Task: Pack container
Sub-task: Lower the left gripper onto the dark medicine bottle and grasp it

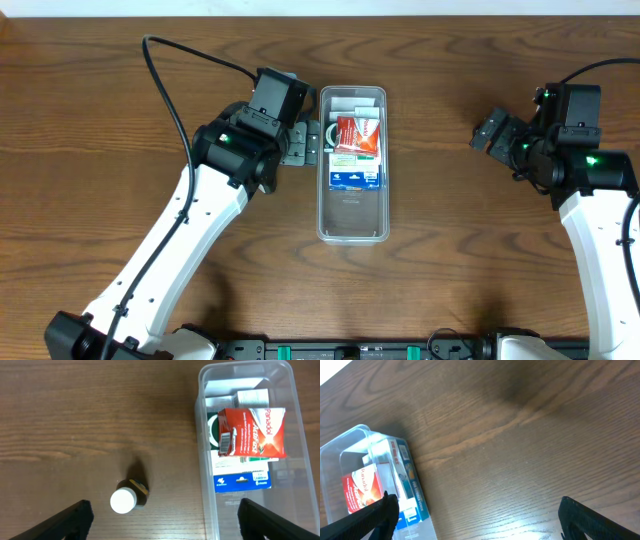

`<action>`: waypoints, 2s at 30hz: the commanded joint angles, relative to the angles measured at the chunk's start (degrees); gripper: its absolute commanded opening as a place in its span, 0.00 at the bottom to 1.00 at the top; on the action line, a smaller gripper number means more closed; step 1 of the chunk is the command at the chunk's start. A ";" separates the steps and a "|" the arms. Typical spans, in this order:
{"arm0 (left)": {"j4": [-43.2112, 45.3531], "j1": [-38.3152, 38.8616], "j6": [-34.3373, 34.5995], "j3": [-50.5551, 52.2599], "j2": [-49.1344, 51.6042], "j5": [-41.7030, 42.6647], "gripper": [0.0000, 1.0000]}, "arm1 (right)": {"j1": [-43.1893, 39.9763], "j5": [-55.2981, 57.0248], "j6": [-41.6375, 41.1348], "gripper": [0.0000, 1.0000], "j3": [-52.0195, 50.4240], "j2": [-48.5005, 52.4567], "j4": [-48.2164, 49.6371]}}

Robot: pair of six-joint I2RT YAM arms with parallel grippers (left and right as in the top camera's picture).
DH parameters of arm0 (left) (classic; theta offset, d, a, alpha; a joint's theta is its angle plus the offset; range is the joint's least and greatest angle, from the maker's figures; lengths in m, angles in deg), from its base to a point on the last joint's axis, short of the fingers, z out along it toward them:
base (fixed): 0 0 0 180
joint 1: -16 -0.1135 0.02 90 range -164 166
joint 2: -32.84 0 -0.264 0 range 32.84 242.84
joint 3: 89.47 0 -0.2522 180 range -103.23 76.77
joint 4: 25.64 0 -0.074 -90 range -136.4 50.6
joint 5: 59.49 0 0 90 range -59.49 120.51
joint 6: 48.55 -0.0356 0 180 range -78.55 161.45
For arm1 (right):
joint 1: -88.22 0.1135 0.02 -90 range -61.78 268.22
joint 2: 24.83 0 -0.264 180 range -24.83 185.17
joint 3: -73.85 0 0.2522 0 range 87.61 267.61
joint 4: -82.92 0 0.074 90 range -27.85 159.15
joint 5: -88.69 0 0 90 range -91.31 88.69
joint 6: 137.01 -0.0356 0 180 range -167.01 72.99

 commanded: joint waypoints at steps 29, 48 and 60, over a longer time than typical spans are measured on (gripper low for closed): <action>-3.91 -1.40 0.70 0.28 8.46 0.92 1.00 | -0.39 0.17 0.68 0.99 0.55 -0.37 -0.09; -1.38 -12.15 2.71 7.48 8.74 8.09 0.74 | -0.37 0.17 0.68 0.99 0.55 -0.37 -0.09; 3.19 -12.11 2.75 9.44 11.28 8.63 0.66 | -0.39 0.17 0.68 0.99 0.55 -0.37 -0.07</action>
